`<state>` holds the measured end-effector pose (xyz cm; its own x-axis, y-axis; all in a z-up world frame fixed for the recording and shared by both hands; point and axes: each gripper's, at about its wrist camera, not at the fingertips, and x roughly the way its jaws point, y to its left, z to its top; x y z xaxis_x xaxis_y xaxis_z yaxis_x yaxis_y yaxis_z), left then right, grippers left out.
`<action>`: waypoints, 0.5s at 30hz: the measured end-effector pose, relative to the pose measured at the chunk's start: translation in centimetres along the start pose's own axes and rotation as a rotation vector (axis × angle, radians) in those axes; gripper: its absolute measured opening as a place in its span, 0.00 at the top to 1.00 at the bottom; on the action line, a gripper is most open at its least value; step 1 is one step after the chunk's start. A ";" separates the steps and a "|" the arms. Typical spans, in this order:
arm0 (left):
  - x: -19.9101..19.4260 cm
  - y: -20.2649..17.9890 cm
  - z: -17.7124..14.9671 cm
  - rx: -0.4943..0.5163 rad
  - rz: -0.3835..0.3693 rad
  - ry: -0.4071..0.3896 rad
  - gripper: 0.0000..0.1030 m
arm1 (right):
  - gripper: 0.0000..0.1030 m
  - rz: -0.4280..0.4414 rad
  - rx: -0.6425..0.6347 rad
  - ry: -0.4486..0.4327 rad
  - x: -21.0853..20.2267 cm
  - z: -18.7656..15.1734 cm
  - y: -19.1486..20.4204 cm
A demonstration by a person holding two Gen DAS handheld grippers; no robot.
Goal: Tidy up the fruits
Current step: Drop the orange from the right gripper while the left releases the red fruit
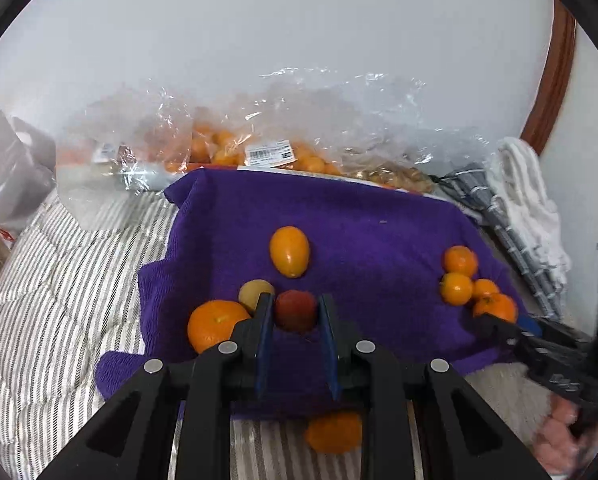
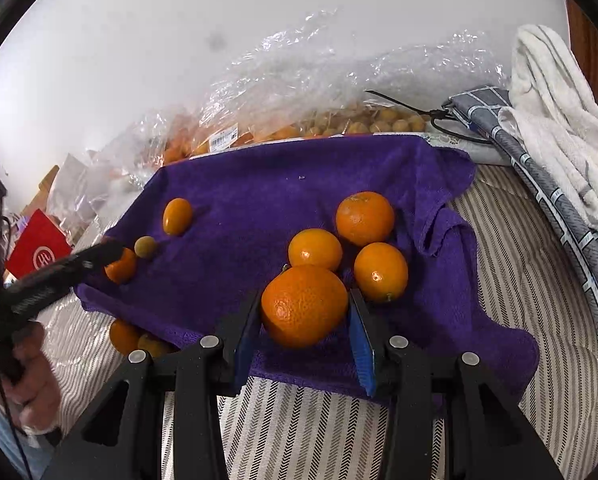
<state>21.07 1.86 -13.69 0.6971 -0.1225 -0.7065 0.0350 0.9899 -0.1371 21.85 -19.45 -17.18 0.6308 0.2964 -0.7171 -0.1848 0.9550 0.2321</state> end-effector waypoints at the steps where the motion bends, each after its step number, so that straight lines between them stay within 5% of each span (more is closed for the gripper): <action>1: 0.4 -0.1 -0.2 0.007 0.002 0.010 0.79 | 0.59 0.004 0.005 0.003 0.0 0.0 -0.1; 15: 1.3 0.1 -1.2 0.027 -0.034 0.039 0.79 | 0.57 -0.002 -0.014 -0.028 -0.8 -0.1 0.5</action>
<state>21.15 1.71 -15.42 0.6671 -0.1580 -0.7281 0.0777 0.9867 -0.1429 21.19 -19.19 -16.51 0.6522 0.2945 -0.6985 -0.1940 0.9556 0.2218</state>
